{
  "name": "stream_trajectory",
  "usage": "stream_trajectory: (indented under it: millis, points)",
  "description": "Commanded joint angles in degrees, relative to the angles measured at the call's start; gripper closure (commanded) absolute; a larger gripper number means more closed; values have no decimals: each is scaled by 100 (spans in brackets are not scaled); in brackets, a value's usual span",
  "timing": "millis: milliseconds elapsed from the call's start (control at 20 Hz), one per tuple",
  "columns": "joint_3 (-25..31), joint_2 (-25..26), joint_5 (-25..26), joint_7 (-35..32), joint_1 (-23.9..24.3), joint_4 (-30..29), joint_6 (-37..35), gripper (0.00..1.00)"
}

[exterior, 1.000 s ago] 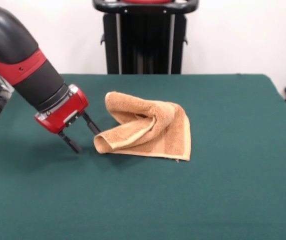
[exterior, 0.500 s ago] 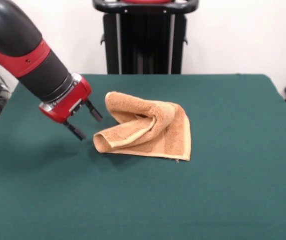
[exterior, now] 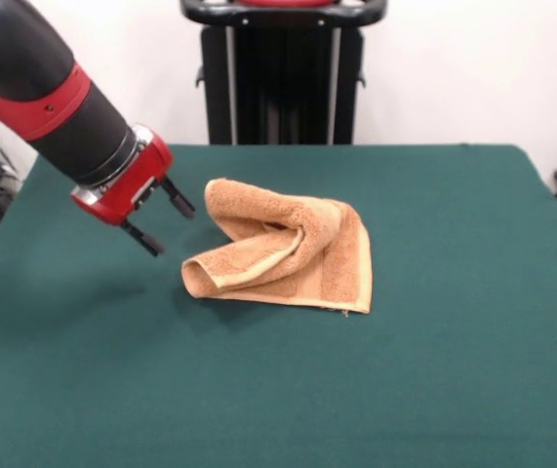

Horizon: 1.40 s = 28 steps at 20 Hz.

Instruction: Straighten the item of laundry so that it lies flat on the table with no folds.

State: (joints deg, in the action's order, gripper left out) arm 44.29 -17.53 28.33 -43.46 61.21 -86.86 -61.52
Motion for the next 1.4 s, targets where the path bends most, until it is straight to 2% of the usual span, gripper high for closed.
stream_trajectory:
  millis: [50, 400, 800, 1400]
  points:
    - [-208, 491, -188, -220, -281, 305, 165, 0]
    - [82, 688, -318, -299, -149, 257, 807, 0]
    - [158, 688, -455, -173, -133, 314, 970, 0]
    - [126, 493, -722, -67, -157, 321, 602, 0]
